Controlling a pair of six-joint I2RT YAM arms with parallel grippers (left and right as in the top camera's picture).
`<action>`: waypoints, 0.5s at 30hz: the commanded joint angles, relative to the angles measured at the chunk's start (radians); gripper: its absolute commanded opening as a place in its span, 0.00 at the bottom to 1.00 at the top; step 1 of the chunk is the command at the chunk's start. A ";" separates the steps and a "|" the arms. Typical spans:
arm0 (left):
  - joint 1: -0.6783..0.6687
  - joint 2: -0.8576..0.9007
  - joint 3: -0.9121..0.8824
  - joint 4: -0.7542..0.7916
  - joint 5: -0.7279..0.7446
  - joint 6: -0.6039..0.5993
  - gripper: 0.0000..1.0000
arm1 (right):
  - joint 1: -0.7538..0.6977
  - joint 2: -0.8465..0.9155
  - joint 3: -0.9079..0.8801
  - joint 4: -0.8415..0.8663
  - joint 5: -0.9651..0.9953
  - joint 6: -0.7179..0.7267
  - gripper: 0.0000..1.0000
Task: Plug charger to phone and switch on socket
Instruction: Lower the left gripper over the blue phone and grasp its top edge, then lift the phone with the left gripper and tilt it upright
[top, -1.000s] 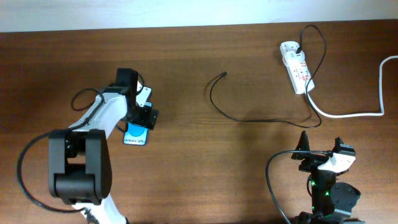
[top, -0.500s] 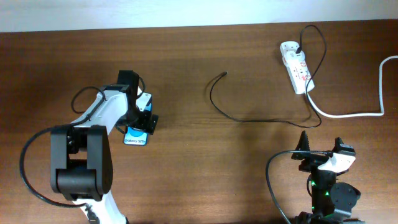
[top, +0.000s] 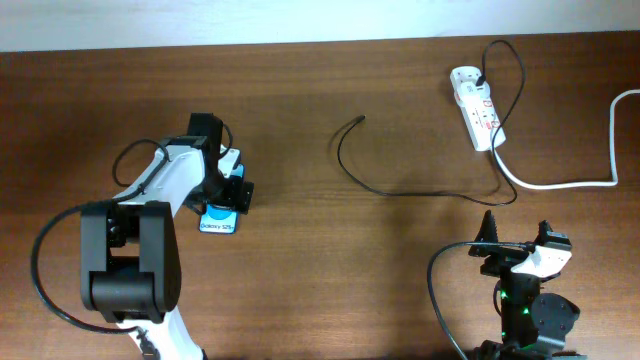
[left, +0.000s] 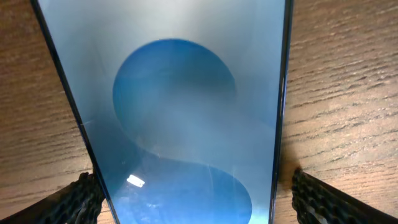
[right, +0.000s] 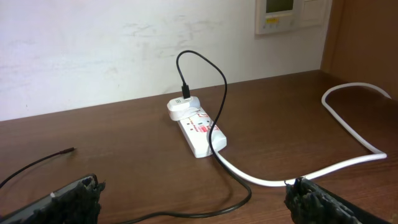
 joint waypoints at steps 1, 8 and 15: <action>0.011 0.047 -0.016 0.066 -0.010 -0.020 0.99 | 0.000 -0.007 -0.005 -0.006 0.005 0.000 0.98; 0.011 0.047 -0.016 0.077 -0.011 -0.020 1.00 | 0.000 -0.007 -0.005 -0.006 0.005 0.000 0.98; 0.011 0.047 -0.016 0.061 -0.011 -0.019 0.69 | 0.000 -0.007 -0.005 -0.006 0.005 0.000 0.98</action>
